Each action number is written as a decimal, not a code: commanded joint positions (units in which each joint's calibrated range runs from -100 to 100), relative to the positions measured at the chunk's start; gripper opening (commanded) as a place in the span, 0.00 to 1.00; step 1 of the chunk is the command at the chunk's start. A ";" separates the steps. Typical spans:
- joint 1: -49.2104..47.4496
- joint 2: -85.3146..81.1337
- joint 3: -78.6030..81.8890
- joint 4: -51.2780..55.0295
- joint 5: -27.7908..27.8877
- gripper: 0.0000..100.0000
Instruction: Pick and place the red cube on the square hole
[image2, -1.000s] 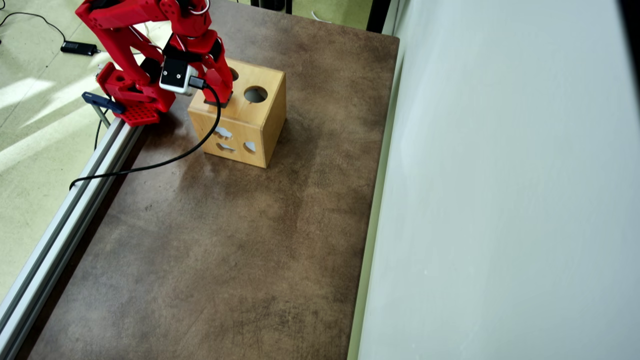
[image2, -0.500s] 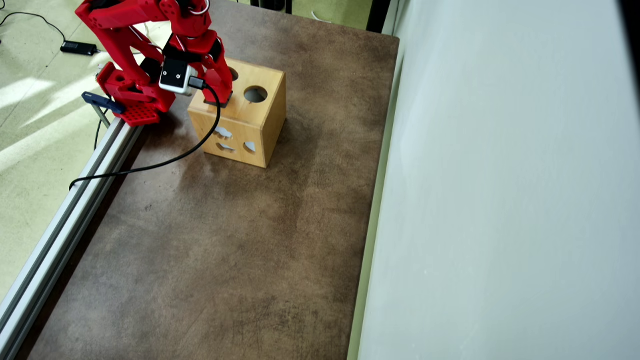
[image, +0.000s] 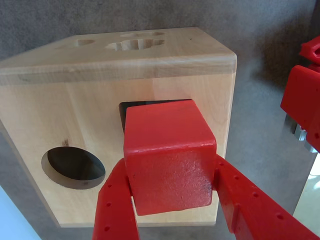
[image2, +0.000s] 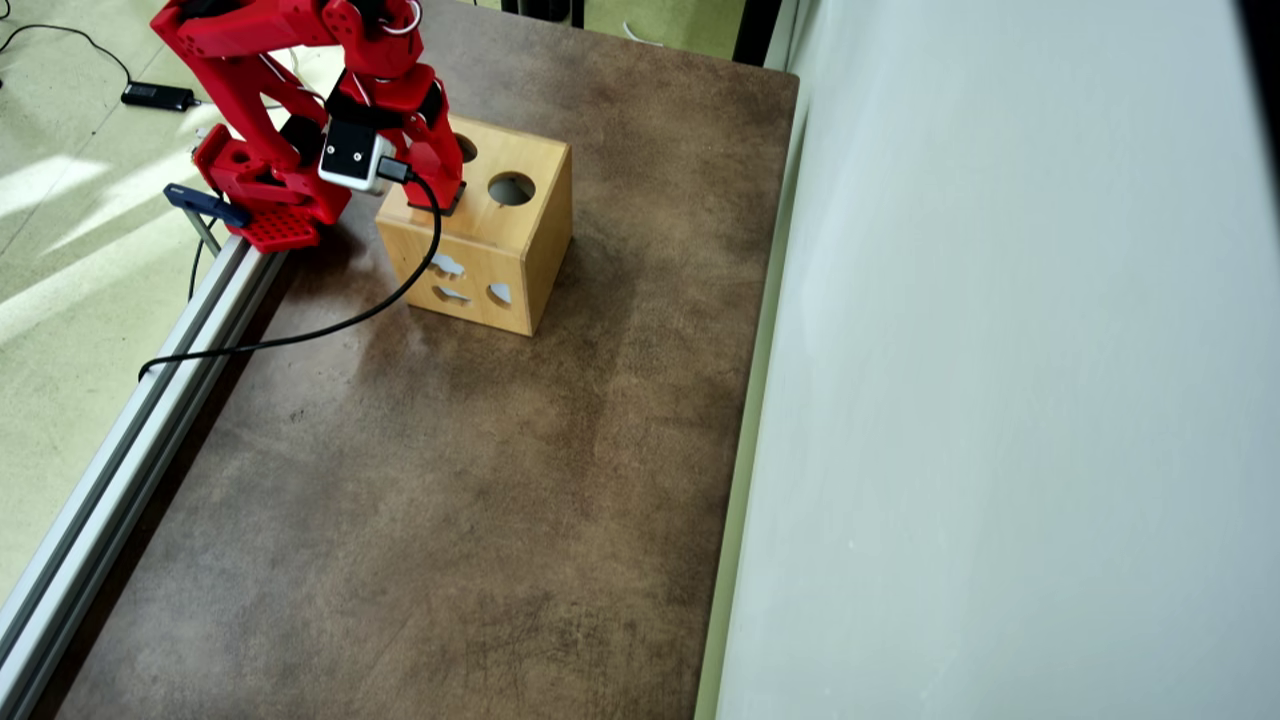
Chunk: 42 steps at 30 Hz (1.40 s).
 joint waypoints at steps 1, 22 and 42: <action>2.28 -1.29 -0.19 0.57 0.29 0.01; 2.13 -1.20 0.17 0.57 0.29 0.01; 2.28 0.07 1.78 0.33 0.29 0.01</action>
